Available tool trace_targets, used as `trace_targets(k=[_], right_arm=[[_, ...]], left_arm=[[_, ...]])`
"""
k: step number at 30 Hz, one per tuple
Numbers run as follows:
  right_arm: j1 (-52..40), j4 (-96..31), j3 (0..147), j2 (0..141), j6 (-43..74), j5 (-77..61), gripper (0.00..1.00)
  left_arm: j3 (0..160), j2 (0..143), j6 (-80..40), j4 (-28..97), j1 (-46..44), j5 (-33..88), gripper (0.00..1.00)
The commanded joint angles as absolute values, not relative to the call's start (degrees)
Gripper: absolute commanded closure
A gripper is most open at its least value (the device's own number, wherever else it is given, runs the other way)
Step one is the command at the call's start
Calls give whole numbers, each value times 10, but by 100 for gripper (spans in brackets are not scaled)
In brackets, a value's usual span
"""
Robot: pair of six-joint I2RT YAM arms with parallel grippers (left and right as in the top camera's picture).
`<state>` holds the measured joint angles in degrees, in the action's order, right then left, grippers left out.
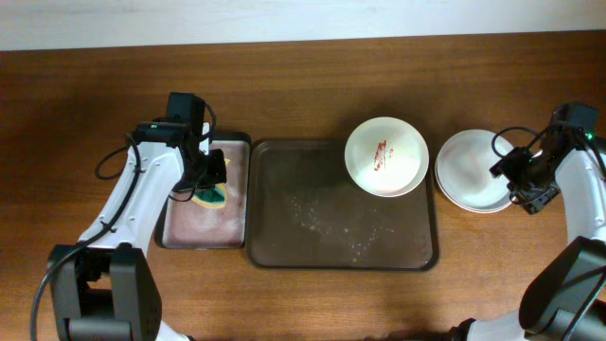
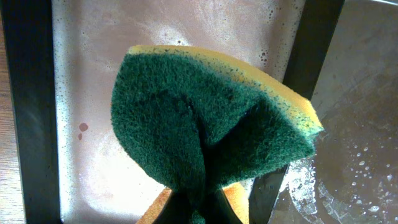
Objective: Clean dirty plates on tray and stack at the side
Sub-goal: 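Pull the last stained plate to the tray center with the right gripper, then dip the sponge in the soapy tray with the left gripper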
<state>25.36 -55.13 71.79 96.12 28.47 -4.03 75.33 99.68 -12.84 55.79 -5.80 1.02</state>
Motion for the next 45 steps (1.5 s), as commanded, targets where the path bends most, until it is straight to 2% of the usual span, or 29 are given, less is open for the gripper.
trace_targets(k=[1,5,8,10,15,20,22,23,25,28,29,30,31,33,36,38,44,45], right_arm=[[248,-553,719,965,231,-157,30],[177,-567,717,965,153,-192,31],[117,-563,717,970,152,-156,36],[73,-550,716,989,155,-132,44],[29,-510,716,1077,189,-103,49],[11,-487,716,1120,189,-125,74],[-9,-498,716,1120,189,-173,79],[-23,-510,716,1120,189,-196,84],[-55,-534,716,1120,189,-222,88],[-86,-568,716,1120,197,-238,87],[-90,-570,716,1120,198,-238,77],[-91,-570,716,1120,198,-238,59],[-89,-565,717,1120,198,-238,49],[-82,-544,719,1120,197,-231,46],[-68,-479,727,1120,176,-216,48],[-69,-422,727,1120,117,-216,56],[-93,-413,714,1120,77,-192,66],[-96,-414,709,1120,77,-192,71]], left_arm=[[758,986,-119,559,-57,6,100],[758,986,-119,559,-57,6,100],[758,986,-119,559,-57,6,100],[758,986,-119,559,-57,6,100],[758,986,-119,559,-57,6,100],[758,986,-119,559,-57,7,100],[758,986,-119,559,-57,7,100],[758,986,-119,559,-57,7,100],[758,986,-119,559,-57,7,100],[758,986,-119,558,-57,7,100],[758,986,-119,558,-57,7,100],[758,986,-119,558,-57,7,100],[758,986,-119,559,-57,7,100],[758,986,-119,559,-57,7,100],[758,986,-119,559,-57,13,100],[758,986,-120,559,-57,13,100],[758,986,-123,558,-57,21,100],[758,986,-123,558,-57,21,100]])
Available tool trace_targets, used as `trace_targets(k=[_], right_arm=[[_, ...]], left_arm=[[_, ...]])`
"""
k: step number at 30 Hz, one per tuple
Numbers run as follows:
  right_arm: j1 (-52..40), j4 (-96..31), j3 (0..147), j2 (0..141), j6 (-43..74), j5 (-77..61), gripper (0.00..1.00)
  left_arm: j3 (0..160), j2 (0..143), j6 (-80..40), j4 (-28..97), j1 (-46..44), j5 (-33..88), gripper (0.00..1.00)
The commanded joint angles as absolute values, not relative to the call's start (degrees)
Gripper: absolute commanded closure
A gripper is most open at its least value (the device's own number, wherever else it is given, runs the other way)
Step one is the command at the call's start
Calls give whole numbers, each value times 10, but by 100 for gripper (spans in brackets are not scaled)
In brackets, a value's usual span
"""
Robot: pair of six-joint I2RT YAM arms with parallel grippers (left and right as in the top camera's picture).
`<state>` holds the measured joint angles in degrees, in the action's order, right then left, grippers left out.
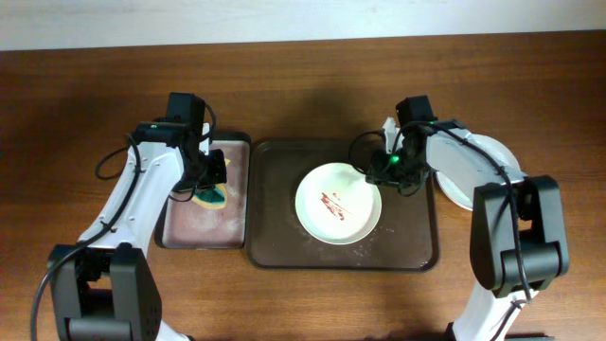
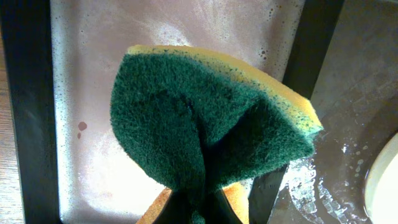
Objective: Clean dirty plates on tray and stack at the side
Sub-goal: 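Dip the sponge in the soapy tray with the left gripper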
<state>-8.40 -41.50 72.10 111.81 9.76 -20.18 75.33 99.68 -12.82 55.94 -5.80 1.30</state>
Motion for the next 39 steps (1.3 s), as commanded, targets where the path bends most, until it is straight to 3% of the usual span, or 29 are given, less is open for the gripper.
trace_targets(k=[1,2,5,8,10,11,12,13,14,17,19,20,22,26,30,33,39], right_arm=[[-98,-414,705,1120,77,-190,79],[-98,-415,700,1120,80,-190,96],[-98,-426,687,1120,137,-186,96],[-98,-470,686,1120,286,-197,96],[-98,-499,686,1120,301,-225,96],[-98,-501,686,1120,301,-222,73],[-96,-490,686,1120,300,-218,58],[-96,-474,686,1120,289,-218,50],[-96,-456,686,1120,284,-213,49],[-96,-425,686,1120,283,-157,53],[-96,-417,686,1120,284,-108,73],[-97,-417,686,1120,283,-109,88],[-105,-430,686,1120,283,-131,95],[-147,-447,684,1120,273,-132,96],[-155,-460,684,1120,272,-125,96],[-154,-474,684,1120,272,-90,96],[-154,-476,684,1120,273,-90,96]], left_arm=[[758,986,-123,559,-57,21,100],[758,986,-123,559,-57,21,100],[758,986,-123,561,-57,22,100],[758,986,-123,561,-57,21,100],[758,986,-123,561,-57,21,100],[758,986,-123,561,-57,21,100],[758,986,-123,561,-57,21,100],[758,986,-123,561,-57,21,100],[758,986,-123,561,-57,22,100],[758,986,-123,561,-57,31,100],[758,986,-123,560,-57,55,100],[758,986,-123,557,-59,71,100],[758,987,-123,540,-71,114,100],[758,1001,-123,474,-131,181,100],[758,1017,-127,463,-163,133,100],[758,1016,-167,477,-150,-3,100],[758,1026,-166,489,-77,-28,100]])
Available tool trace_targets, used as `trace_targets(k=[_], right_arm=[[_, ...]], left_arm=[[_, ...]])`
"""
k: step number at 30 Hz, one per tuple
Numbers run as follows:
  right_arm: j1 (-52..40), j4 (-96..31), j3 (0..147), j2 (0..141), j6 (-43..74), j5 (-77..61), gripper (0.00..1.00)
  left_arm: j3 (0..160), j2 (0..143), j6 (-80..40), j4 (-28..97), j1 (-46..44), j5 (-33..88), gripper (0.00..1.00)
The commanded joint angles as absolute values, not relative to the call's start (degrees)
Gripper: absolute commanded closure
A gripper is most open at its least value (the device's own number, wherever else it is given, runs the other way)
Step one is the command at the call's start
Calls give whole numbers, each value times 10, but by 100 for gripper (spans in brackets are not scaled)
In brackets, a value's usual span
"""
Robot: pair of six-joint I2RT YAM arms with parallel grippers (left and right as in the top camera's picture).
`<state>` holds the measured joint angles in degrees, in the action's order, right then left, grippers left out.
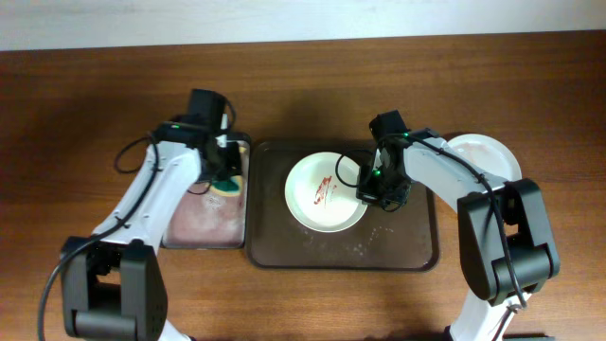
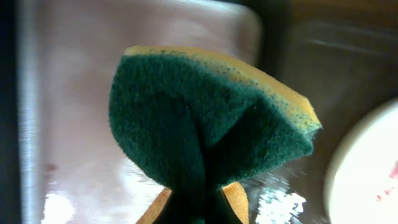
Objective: Clean dirty plates on tray and stack at the side
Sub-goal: 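Dip the sponge in the soapy tray with the left gripper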
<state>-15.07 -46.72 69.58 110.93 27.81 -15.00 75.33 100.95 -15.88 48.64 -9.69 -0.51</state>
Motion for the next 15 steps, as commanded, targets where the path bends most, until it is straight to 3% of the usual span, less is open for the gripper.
trace_targets(k=[1,9,15], right_arm=[[-154,-476,684,1120,273,-90,96],[-154,-478,684,1120,273,-90,96],[-154,-478,684,1120,273,-90,96]], left_arm=[[756,1041,-166,489,-75,-28,100],[749,1153,-167,481,-75,-26,100],[819,1113,-166,535,-67,-26,100]])
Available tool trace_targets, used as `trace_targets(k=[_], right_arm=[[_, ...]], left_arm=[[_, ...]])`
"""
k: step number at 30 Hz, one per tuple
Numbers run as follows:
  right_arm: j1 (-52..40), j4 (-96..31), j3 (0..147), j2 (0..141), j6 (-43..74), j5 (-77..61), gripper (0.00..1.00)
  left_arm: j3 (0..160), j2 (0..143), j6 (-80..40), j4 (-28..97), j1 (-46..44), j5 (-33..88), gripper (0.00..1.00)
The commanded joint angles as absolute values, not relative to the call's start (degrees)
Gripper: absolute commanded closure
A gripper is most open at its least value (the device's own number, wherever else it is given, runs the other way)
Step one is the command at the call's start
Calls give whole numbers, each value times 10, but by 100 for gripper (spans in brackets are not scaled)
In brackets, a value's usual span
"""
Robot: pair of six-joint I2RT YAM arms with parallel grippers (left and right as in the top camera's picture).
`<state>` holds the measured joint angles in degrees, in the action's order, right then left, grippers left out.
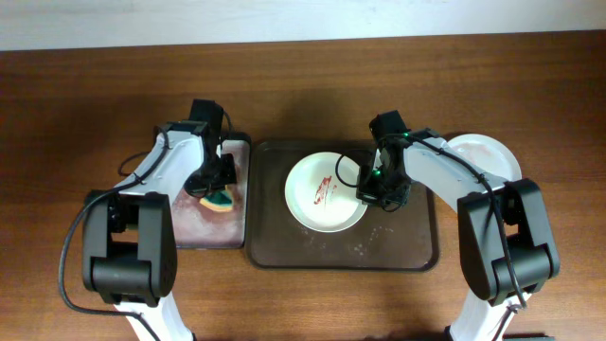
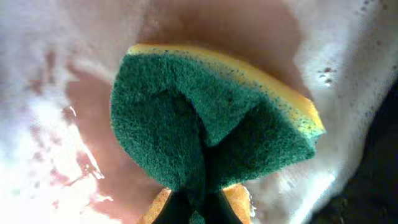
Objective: Clean dirty plates on tray and stack at the side
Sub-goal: 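Dip the sponge in the soapy tray with the left gripper, then move the sponge onto the centered plate and scrub it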
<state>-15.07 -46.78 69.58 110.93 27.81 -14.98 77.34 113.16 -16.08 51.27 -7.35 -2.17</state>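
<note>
A white dirty plate (image 1: 317,206) with a red smear (image 1: 327,189) lies in the middle of the dark brown tray (image 1: 398,242). My right gripper (image 1: 371,188) is shut on the plate's right rim. My left gripper (image 2: 199,210) is shut on a folded green and yellow sponge (image 2: 205,118). The sponge (image 1: 219,200) hangs low over foamy, pinkish water in the small tray (image 1: 194,229) to the left. A stack of clean white plates (image 1: 488,156) sits on the table right of the brown tray.
Water drops and suds speckle the brown tray's floor near its front. The small tray stands right against the brown tray's left edge. Bare wooden table (image 1: 303,95) runs behind and in front of both trays.
My left gripper has moved with the sponge from the small tray's back right corner, by the plate, to low over the soapy water. The right gripper and plate have not moved.
First my right gripper was at the clean stack while the dirty plate lay at the tray's back right. Then it was at the plate's rim with the plate mid-tray, later a little further left. My left gripper has held the sponge throughout, now over the suds.
</note>
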Motion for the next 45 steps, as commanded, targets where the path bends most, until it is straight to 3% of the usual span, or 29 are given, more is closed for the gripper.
trace_targets(k=[1,6,22,30,33,38,45], right_arm=[[-154,-478,684,1120,273,-90,96],[-154,-479,684,1120,273,-90,96],[-154,-480,684,1120,273,-90,96],[-154,-480,684,1120,273,-90,96],[-154,-480,684,1120,273,-90,96],[-154,-480,684,1120,273,-90,96],[-154,-480,684,1120,273,-97,96]], left_arm=[[832,1095,-166,543,-67,-26,100],[836,1027,-167,552,-67,-47,100],[836,957,-322,608,-134,-322,100],[836,957,-330,608,-144,-326,100],[836,958,-308,602,-136,-256,100],[834,959,-119,571,-55,63,100],[834,959,-103,551,-63,183,100]])
